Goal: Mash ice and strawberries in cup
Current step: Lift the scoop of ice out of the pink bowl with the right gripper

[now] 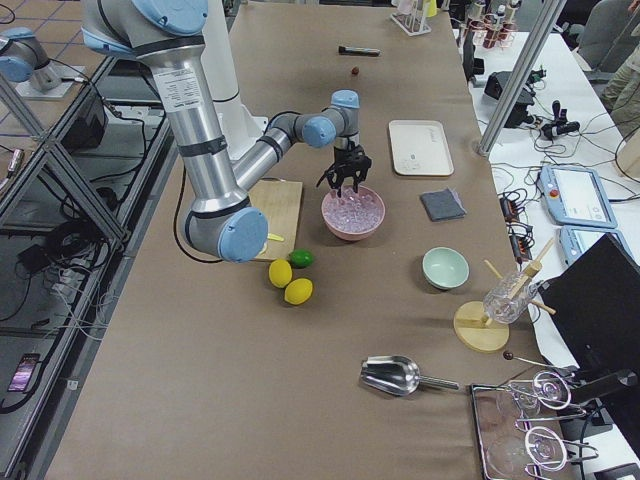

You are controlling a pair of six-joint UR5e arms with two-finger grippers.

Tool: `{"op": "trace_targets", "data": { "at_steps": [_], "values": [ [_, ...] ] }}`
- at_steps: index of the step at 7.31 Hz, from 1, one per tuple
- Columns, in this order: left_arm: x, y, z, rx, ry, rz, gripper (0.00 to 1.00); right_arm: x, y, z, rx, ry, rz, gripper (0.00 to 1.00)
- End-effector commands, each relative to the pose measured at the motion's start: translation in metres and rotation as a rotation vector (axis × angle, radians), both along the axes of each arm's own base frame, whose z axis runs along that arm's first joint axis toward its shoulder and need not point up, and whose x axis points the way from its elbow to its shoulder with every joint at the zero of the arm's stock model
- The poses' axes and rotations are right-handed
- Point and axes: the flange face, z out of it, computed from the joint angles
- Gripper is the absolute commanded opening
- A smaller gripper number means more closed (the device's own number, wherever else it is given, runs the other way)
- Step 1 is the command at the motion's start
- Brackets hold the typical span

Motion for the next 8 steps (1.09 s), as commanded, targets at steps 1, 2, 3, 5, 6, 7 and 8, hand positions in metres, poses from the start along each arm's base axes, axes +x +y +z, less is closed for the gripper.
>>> {"op": "trace_targets", "data": {
  "at_steps": [1,2,3,5,6,7,8],
  "values": [
    [0.0008,-0.0002,0.0008,-0.003,0.000,0.000,0.98,-0.0023,0.0021,0.0000,0.000,0.000,-0.005,0.62],
    [0.0008,-0.0002,0.0007,-0.002,0.000,0.000,0.98,-0.0028,0.0029,0.0009,-0.001,0.001,-0.007,0.62],
    [0.0008,-0.0001,-0.0001,0.000,0.000,0.000,0.98,-0.0044,0.0040,0.0031,-0.004,0.005,-0.010,0.61],
    [0.0008,-0.0001,-0.0001,0.001,0.000,0.001,0.98,-0.0050,0.0070,0.0085,-0.010,0.012,-0.013,0.56],
    [-0.0003,-0.0001,0.0000,0.001,-0.001,-0.001,0.98,-0.0046,0.0071,0.0097,-0.012,0.015,-0.010,0.44],
    [-0.0003,-0.0001,0.0000,0.001,-0.001,-0.001,0.98,-0.0056,0.0075,0.0086,-0.022,0.011,0.008,0.30],
    [-0.0003,-0.0001,0.0000,0.001,-0.001,-0.001,0.98,-0.0050,0.0079,0.0074,-0.021,0.010,0.008,0.16]
  ]
}}
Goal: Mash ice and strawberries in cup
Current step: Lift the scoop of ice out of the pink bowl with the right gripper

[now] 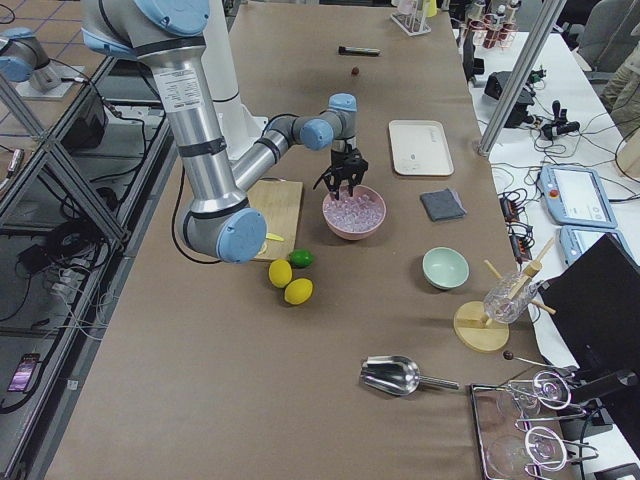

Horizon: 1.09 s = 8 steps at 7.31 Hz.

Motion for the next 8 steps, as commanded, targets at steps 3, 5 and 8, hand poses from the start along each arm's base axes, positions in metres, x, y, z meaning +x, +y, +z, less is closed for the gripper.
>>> {"op": "trace_targets", "data": {
  "at_steps": [3,5,8],
  "values": [
    [-0.001,0.000,-0.001,0.000,0.000,-0.002,0.98,0.006,-0.005,-0.011,0.009,-0.015,0.018,0.00],
    [0.000,0.000,0.001,-0.004,0.000,-0.001,0.98,0.044,-0.023,-0.019,0.009,-0.009,0.067,0.00],
    [-0.001,0.002,0.005,-0.017,0.005,-0.002,0.98,0.095,-0.039,-0.043,0.157,0.016,-0.093,0.00]
  ]
}}
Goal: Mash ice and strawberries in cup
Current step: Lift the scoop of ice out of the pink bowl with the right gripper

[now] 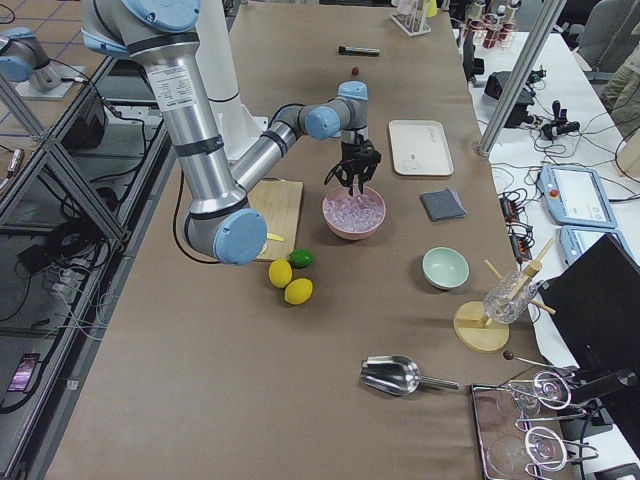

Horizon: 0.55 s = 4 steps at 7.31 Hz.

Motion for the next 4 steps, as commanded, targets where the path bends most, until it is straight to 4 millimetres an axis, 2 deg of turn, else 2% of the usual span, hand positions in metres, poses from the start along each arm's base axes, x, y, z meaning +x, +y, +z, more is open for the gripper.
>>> {"op": "trace_targets", "data": {
  "at_steps": [1,3,4],
  "values": [
    [-0.001,0.005,0.010,-0.020,0.004,-0.001,0.98,0.032,-0.003,-0.047,0.247,-0.018,-0.234,0.00],
    [-0.005,0.022,0.037,-0.065,0.007,-0.006,0.98,0.013,-0.009,-0.126,0.527,-0.099,-0.393,0.00],
    [-0.015,0.030,0.045,-0.079,0.012,-0.021,0.98,-0.008,-0.006,-0.151,0.666,-0.187,-0.417,0.00]
  ]
}}
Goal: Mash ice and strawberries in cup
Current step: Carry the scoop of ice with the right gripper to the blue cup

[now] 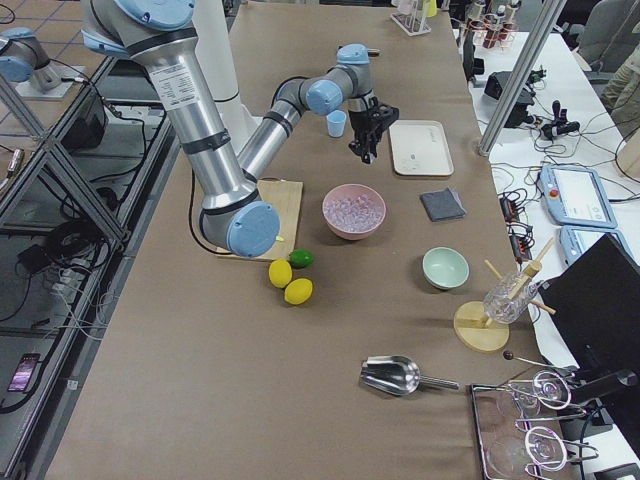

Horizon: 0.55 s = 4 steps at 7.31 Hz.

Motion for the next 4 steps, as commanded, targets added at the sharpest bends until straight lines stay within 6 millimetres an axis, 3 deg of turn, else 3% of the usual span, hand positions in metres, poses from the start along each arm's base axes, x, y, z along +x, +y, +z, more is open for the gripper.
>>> {"op": "trace_targets", "data": {
  "at_steps": [1,3,4],
  "values": [
    [-0.015,0.018,0.024,-0.042,0.005,-0.026,0.98,-0.055,0.014,-0.046,0.305,-0.189,-0.143,0.00],
    [-0.015,0.027,0.049,-0.088,0.003,-0.025,0.98,-0.110,0.045,-0.051,0.552,-0.214,-0.241,0.00],
    [-0.016,0.038,0.062,-0.109,0.004,-0.028,0.98,-0.128,0.063,-0.063,0.614,-0.217,-0.291,0.00]
  ]
}}
